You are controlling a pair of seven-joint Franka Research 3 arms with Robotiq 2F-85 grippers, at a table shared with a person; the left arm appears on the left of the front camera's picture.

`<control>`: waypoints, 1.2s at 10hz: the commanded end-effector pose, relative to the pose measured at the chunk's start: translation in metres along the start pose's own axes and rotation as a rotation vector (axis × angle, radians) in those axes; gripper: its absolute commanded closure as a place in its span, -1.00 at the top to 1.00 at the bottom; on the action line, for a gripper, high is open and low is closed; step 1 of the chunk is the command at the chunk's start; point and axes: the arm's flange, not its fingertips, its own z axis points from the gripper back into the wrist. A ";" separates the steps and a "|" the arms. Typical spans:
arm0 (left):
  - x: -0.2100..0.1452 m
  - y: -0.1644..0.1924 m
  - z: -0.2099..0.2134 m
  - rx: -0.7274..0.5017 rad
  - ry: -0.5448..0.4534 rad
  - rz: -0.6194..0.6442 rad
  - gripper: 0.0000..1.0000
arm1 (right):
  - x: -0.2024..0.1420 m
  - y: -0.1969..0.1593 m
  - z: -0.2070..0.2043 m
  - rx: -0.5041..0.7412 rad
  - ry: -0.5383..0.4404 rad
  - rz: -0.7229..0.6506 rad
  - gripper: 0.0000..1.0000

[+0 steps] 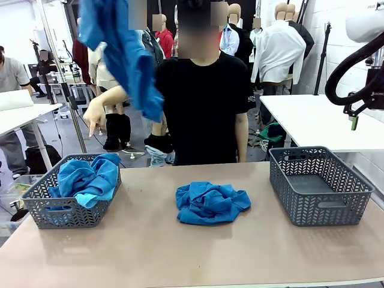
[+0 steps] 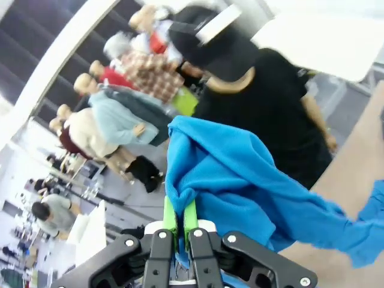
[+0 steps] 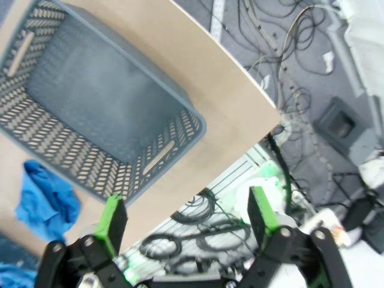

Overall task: Sort the tops and bottoms.
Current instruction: Sort the clothes according to human instructions.

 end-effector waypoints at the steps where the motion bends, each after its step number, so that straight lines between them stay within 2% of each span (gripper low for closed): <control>1: -0.051 -0.002 0.000 0.110 0.123 0.043 -1.00 | 0.000 0.000 0.002 -0.018 -0.004 0.005 1.00; 2: -0.081 0.003 -0.004 0.123 0.179 0.048 -1.00 | 0.000 0.000 0.002 -0.018 -0.004 0.005 1.00; 3: -0.110 0.008 -0.009 0.185 0.250 0.080 -1.00 | 0.000 0.000 0.002 -0.018 -0.004 0.005 1.00; 6: -0.174 0.023 -0.012 0.218 0.324 0.231 -1.00 | 0.000 0.000 0.002 -0.018 -0.004 0.005 1.00; 7: -0.185 0.022 -0.015 0.211 0.331 0.255 -1.00 | 0.000 0.000 0.002 -0.018 -0.004 0.005 1.00; 8: -0.181 0.021 -0.015 0.187 0.318 0.274 -1.00 | 0.000 0.000 0.002 -0.018 -0.004 0.005 1.00; 9: -0.185 0.028 -0.020 0.183 0.367 0.215 -1.00 | 0.000 0.000 0.002 -0.018 -0.004 0.005 1.00; 12: -0.185 0.028 -0.020 0.183 0.367 0.215 -1.00 | 0.000 0.000 0.002 -0.018 -0.004 0.005 1.00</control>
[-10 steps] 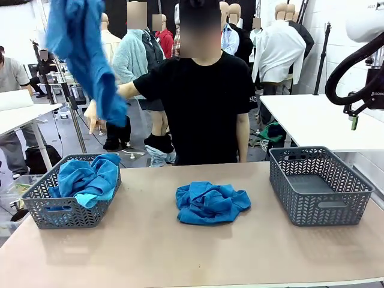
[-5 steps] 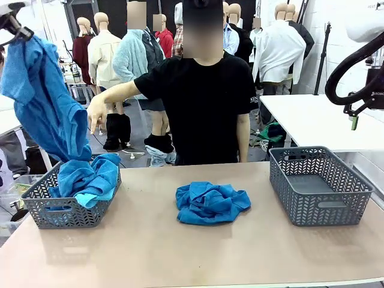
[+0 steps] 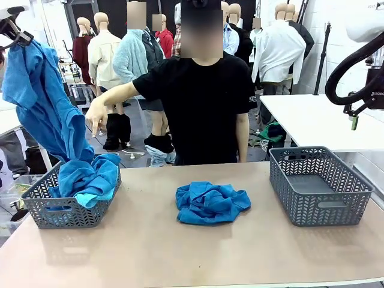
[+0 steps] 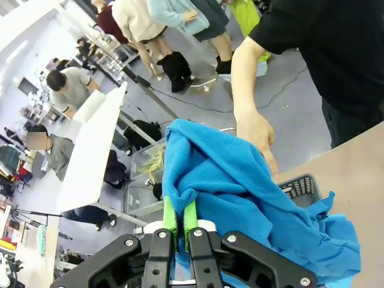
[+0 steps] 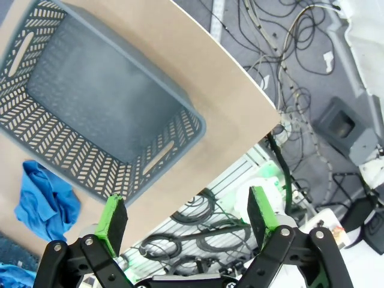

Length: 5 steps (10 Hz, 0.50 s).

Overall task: Sort the tops and bottoms.
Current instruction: Sort the clothes according to human instructions.

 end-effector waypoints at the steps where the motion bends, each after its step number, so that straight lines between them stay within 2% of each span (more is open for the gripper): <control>1: 0.000 0.000 0.000 0.000 0.000 0.001 -1.00 | 0.000 0.000 0.002 -0.018 -0.005 0.005 1.00; 2: -0.007 -0.005 -0.023 -0.005 0.051 -0.012 -1.00 | 0.000 0.000 0.002 -0.018 -0.005 0.005 1.00; 5: -0.033 -0.020 -0.091 -0.163 0.212 0.035 -1.00 | 0.000 0.000 0.002 -0.018 -0.005 0.005 1.00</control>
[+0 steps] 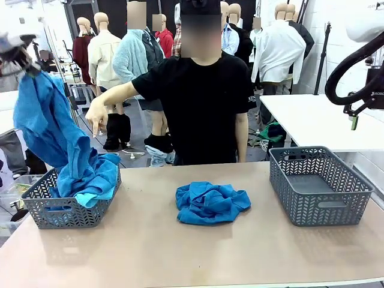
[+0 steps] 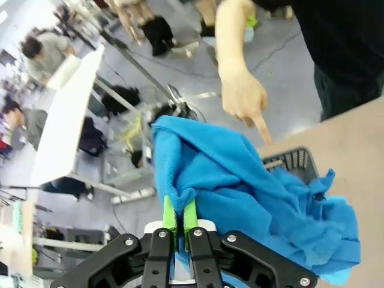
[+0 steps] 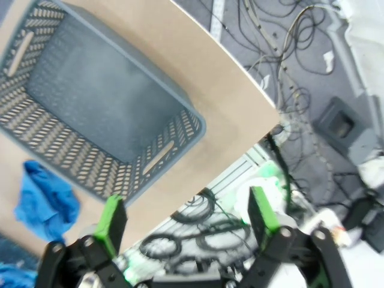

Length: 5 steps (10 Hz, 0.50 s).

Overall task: Sort the tops and bottoms.
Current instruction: Sort the clothes according to human instructions.

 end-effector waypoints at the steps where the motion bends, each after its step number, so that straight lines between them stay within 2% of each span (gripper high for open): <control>1: -0.002 -0.004 -0.037 -0.121 0.102 -0.010 -1.00 | 0.000 0.000 0.002 -0.018 -0.005 0.004 1.00; 3: -0.020 -0.022 -0.096 -0.256 0.236 0.010 -1.00 | 0.000 0.000 0.002 -0.018 -0.005 0.004 1.00; 5: -0.045 -0.032 -0.148 -0.198 0.374 0.039 -1.00 | 0.000 0.000 0.002 -0.018 -0.005 0.004 1.00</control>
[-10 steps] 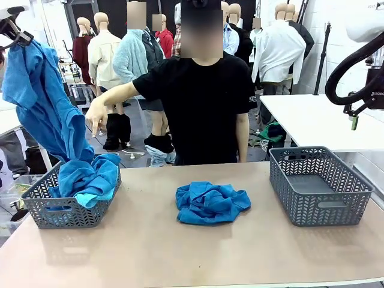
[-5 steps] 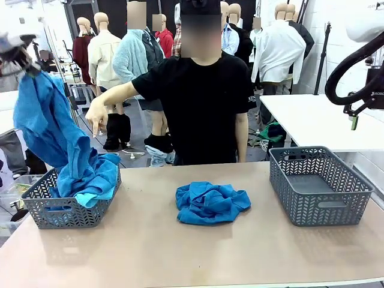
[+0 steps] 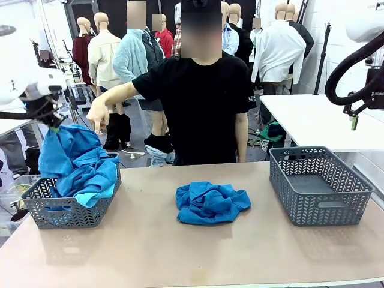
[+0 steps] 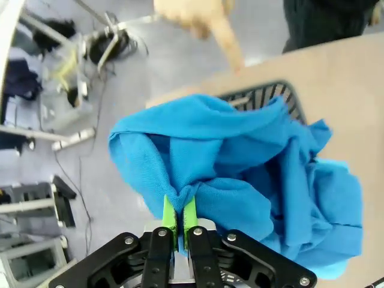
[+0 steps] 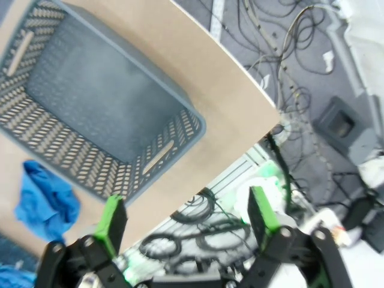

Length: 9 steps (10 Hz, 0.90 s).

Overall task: Sort the tops and bottoms.
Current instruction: Sort the clothes according to human instructions.

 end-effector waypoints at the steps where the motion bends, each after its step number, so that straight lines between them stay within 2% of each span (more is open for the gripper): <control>1: -0.002 0.024 -0.018 0.028 0.102 0.060 -1.00 | 0.000 0.000 0.002 -0.017 -0.006 0.004 1.00; 3: -0.018 0.024 -0.035 -0.007 0.159 0.060 -1.00 | 0.000 0.000 0.002 -0.017 -0.006 0.004 1.00; 7: -0.033 -0.018 -0.053 -0.152 0.192 -0.037 -1.00 | 0.000 0.000 0.002 -0.017 -0.006 0.004 1.00; 9: -0.037 -0.028 -0.068 -0.174 0.241 -0.021 -1.00 | 0.000 0.000 0.002 -0.017 -0.006 0.004 1.00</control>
